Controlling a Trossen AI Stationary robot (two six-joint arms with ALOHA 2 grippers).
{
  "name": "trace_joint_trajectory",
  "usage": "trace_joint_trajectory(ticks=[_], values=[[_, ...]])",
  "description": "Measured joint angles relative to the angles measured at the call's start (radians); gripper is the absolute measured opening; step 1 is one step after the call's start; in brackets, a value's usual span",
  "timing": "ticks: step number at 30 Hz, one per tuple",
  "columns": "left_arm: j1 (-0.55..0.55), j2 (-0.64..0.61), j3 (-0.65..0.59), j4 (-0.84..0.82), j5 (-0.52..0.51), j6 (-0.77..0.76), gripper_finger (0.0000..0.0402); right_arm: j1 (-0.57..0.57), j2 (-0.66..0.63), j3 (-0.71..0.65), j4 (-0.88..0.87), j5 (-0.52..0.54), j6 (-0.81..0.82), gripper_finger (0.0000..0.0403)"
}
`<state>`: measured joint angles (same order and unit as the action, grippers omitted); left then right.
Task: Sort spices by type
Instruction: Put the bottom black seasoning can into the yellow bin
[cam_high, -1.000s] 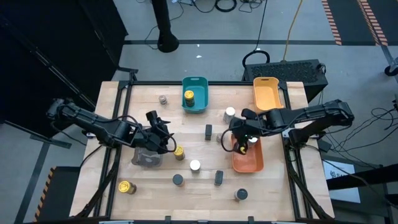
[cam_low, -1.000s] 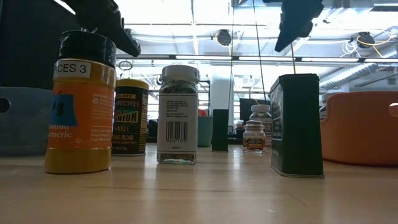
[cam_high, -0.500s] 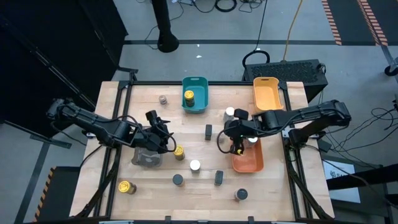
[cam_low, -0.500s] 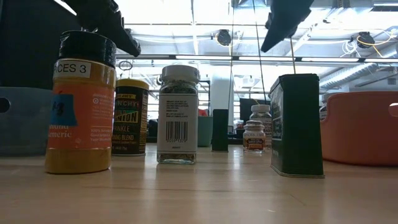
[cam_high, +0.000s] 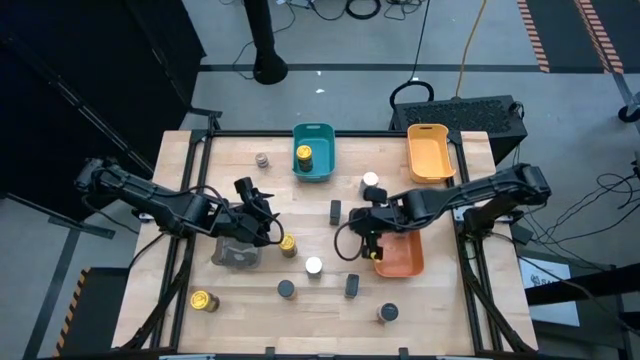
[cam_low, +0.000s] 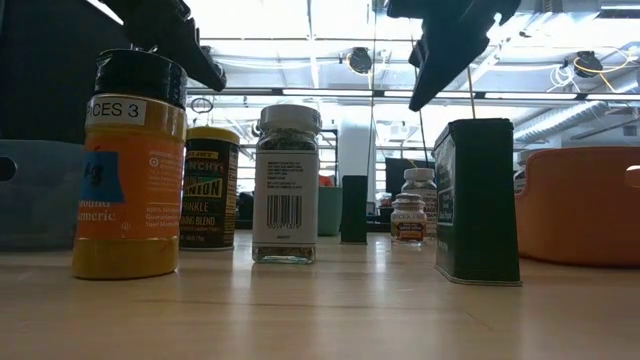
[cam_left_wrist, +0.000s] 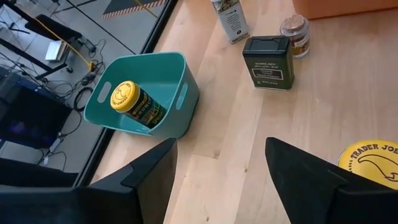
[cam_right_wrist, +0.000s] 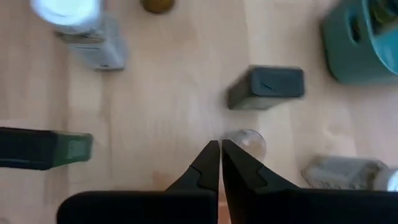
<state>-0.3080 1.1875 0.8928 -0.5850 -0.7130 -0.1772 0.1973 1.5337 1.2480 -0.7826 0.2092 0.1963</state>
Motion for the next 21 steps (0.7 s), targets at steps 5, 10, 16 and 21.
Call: trace_joint_trajectory(ticks=[5,10,16,21], values=[[0.0,0.0,0.0,0.0,-0.001,0.0,0.0251,0.042,0.0,0.0,0.047,-0.082,-0.119,0.0024],[0.0,0.0,0.0,0.0,-0.002,0.003,0.0251,0.11,0.0,0.0,0.054,-0.112,-0.216,0.0073],[0.0,0.0,0.0,0.0,-0.002,0.009,0.0251,0.19,0.012,0.0,0.056,-0.116,-0.242,0.0157],[0.0,0.0,0.0,0.0,-0.002,0.009,0.0251,0.223,0.097,0.109,0.009,-0.111,-0.28,0.0192]])
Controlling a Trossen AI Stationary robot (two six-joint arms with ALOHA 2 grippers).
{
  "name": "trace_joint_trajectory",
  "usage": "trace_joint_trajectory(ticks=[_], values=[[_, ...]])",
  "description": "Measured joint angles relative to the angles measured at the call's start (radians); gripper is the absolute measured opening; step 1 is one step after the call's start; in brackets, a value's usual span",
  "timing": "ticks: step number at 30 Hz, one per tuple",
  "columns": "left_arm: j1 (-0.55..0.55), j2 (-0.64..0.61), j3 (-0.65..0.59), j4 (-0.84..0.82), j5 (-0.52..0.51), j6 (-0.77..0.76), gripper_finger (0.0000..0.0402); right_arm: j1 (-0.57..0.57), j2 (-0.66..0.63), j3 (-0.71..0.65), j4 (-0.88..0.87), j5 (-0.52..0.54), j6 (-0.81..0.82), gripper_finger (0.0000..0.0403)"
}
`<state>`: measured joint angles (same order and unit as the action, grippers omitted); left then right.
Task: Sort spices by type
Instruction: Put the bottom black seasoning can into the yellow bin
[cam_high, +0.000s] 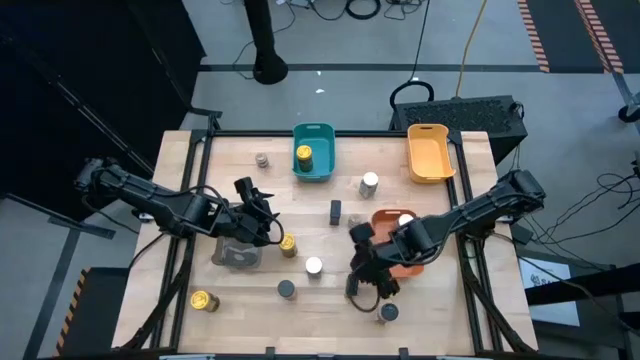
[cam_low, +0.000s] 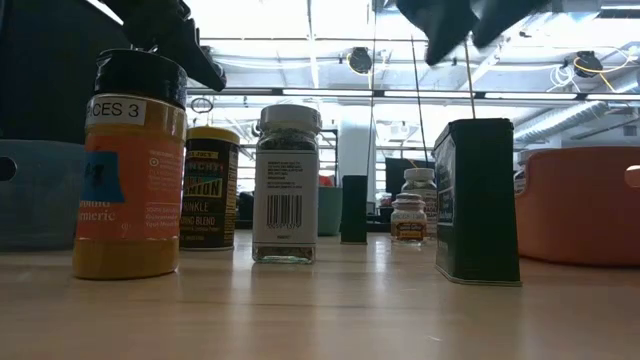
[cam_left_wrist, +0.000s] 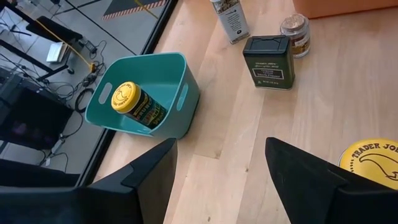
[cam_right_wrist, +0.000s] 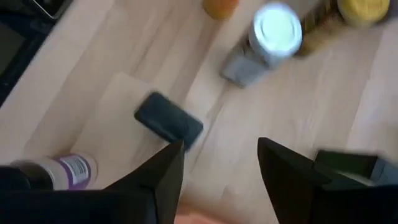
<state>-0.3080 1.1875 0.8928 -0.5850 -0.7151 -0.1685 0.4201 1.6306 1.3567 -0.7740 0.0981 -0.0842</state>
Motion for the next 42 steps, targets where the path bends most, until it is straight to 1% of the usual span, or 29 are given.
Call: trace_joint_trajectory(ticks=[4,7,9,12,16,25,32,35,42], values=[[0.0,0.0,0.0,0.0,0.0,-0.001,0.0251,0.01,0.124,0.16,-0.161,0.001,-0.06,0.0191],[0.0,0.0,0.0,0.0,0.0,-0.002,0.0251,0.008,0.204,0.243,-0.28,0.003,-0.092,0.0186],[0.0,0.0,0.0,0.0,0.0,-0.002,0.0251,0.008,0.242,0.277,-0.319,-0.002,-0.129,0.0186],[0.0,0.0,0.0,0.0,0.0,-0.002,0.0251,0.013,0.278,0.308,-0.323,-0.027,-0.202,0.0186],[0.0,0.0,0.0,0.0,0.001,-0.002,0.0251,0.03,0.286,0.322,-0.323,-0.026,-0.317,0.0186],[0.0,0.0,0.0,0.0,0.002,-0.002,0.0251,0.04,0.304,0.322,-0.325,-0.024,-0.503,0.0186],[0.0,0.0,0.0,0.0,0.003,-0.007,0.0251,0.04,0.363,0.322,-0.319,-0.024,-0.585,0.0186],[0.0,0.0,0.0,-0.001,0.003,-0.008,0.0251,0.036,0.365,0.322,-0.301,-0.022,-0.591,0.0186],[0.0,0.0,0.0,-0.001,0.003,-0.009,0.0251,0.03,0.377,0.322,-0.29,-0.032,-0.661,0.0186]])
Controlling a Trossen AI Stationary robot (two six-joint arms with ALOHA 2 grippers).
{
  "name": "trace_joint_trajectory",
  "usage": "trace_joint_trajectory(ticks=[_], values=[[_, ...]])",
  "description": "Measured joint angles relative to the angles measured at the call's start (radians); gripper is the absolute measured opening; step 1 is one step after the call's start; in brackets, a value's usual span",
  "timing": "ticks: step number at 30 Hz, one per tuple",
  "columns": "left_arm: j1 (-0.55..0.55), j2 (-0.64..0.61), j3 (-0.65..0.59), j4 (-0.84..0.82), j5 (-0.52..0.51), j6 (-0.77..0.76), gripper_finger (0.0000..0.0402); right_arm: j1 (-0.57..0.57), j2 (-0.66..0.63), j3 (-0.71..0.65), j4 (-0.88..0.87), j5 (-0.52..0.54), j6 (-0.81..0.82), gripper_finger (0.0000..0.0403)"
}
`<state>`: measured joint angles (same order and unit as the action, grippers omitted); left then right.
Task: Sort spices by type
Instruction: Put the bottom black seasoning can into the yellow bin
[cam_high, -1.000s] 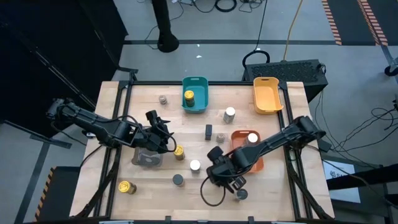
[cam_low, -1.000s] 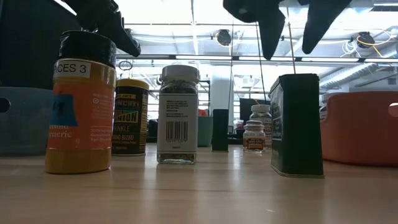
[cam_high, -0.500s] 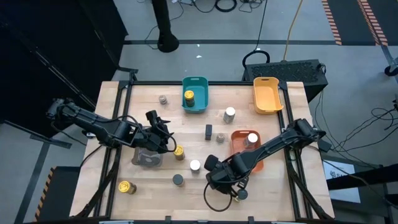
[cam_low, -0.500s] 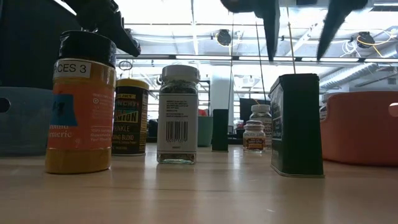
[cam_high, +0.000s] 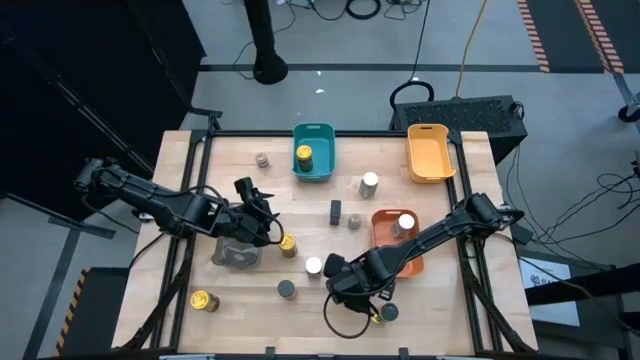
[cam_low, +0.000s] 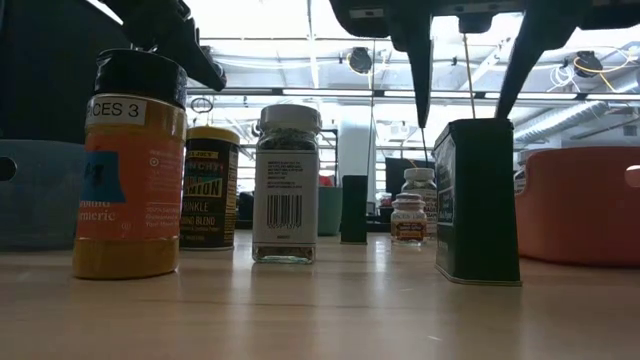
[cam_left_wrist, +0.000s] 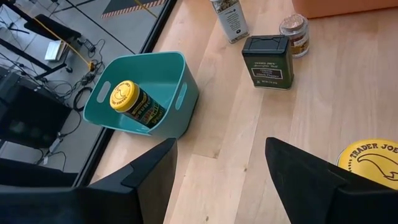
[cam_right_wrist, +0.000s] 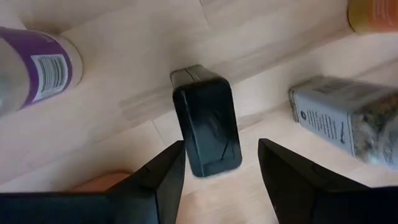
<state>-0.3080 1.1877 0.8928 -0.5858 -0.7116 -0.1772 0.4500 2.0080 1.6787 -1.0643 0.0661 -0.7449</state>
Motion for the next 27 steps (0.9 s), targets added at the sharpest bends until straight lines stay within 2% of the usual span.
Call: trace_joint_trajectory(ticks=[11,17,27], values=[[0.0,0.0,0.0,0.0,0.0,0.0,0.0251,-0.029,0.068,-0.001,0.02,-0.049,-0.06,0.0179],[0.0,0.0,0.0,0.0,0.0,0.0,0.0251,-0.04,0.068,-0.001,0.017,-0.069,-0.057,0.0109],[0.0,0.0,0.0,0.0,-0.001,0.001,0.0251,-0.053,0.018,-0.002,-0.021,-0.068,0.004,0.0107]])
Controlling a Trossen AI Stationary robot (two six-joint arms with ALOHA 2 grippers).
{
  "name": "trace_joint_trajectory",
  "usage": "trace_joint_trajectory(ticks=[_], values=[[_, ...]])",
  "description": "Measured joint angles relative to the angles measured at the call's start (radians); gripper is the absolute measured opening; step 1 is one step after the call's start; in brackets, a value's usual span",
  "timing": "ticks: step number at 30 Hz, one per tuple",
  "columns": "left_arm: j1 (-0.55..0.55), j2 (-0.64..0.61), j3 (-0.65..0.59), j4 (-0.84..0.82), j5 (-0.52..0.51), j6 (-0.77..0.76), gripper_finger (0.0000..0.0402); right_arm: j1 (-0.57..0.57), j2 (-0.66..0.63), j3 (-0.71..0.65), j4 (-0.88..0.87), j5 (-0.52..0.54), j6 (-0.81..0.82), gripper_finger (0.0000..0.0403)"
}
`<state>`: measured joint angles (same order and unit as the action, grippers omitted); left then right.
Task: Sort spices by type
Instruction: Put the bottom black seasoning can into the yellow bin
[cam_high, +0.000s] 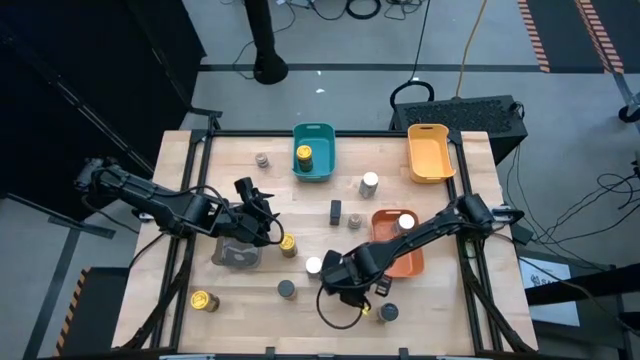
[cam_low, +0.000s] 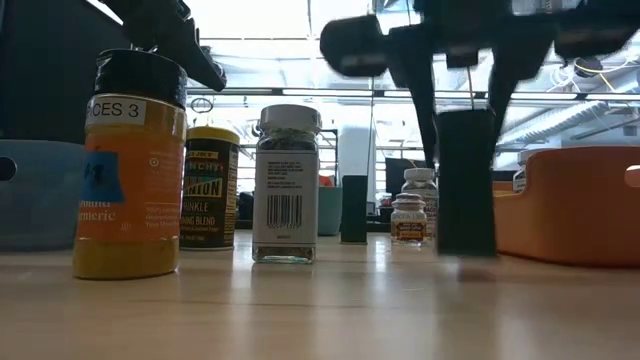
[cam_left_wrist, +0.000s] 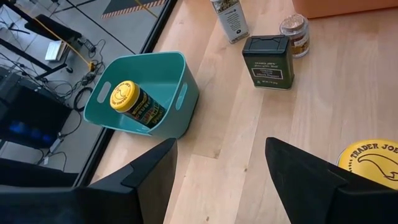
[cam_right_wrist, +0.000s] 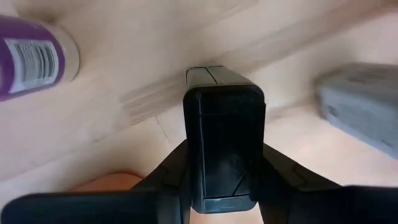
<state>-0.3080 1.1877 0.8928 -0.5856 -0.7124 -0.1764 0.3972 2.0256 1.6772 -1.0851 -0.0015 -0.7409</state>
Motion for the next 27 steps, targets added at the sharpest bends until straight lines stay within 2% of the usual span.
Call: trace_joint_trajectory(ticks=[4,7,11,14,21,27], values=[[0.0,0.0,0.0,0.0,-0.001,0.001,0.0251,-0.014,-0.084,0.0,0.008,0.0,0.125,0.0107],[0.0,0.0,0.0,0.0,-0.002,0.001,0.0251,-0.044,-0.154,0.0,-0.004,0.011,0.316,0.0107],[0.0,0.0,0.0,0.004,-0.003,0.001,0.0251,-0.142,-0.259,0.0,-0.054,0.075,0.585,0.0107],[0.0,0.0,0.0,0.006,-0.012,0.0,0.0251,-0.245,-0.33,0.0,-0.091,0.177,0.776,0.0107],[0.001,0.0,0.0,0.006,-0.029,0.0,0.0251,-0.632,-0.432,0.001,-0.263,0.238,1.001,0.0107],[0.001,0.0,0.0,0.003,-0.03,0.001,0.0251,-1.054,-0.425,0.001,-0.3,0.132,1.041,0.0107]])
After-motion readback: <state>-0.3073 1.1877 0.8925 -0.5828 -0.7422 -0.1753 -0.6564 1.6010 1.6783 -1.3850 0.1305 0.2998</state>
